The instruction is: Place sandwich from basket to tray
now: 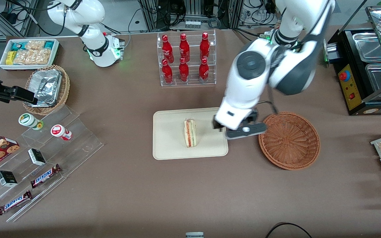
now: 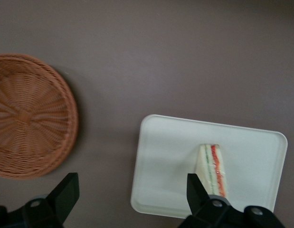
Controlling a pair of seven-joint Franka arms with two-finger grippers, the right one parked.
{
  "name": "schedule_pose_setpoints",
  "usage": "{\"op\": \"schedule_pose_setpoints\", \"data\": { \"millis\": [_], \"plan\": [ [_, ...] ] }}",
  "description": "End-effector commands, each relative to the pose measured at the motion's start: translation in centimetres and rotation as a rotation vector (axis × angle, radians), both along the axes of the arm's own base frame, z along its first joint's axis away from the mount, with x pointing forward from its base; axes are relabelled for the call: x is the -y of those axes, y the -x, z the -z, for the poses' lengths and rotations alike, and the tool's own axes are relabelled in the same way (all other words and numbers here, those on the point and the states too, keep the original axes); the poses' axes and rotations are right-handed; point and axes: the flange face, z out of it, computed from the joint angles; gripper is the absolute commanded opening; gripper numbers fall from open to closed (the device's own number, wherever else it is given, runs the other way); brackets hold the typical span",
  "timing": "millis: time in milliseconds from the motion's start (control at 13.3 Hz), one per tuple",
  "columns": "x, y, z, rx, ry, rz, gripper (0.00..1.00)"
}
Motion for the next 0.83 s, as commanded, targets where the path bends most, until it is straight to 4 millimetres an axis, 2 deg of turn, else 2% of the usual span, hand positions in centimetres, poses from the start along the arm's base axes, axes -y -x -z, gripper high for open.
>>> {"op": "schedule_pose_setpoints", "data": {
  "millis": [0,376,677,752],
  "plan": [
    [-4.1,1.0,-2.3,-0.026,-0.024,0.016,1.00],
    [-12.4,0.8,-5.1,-0.026,-0.040,0.004,1.00],
    [-17.9,0.3,-6.6,-0.052,-0.032,0.028,1.00],
    [-20.1,0.1,-7.1,-0.053,-0.030,0.029,1.00]
  ]
}}
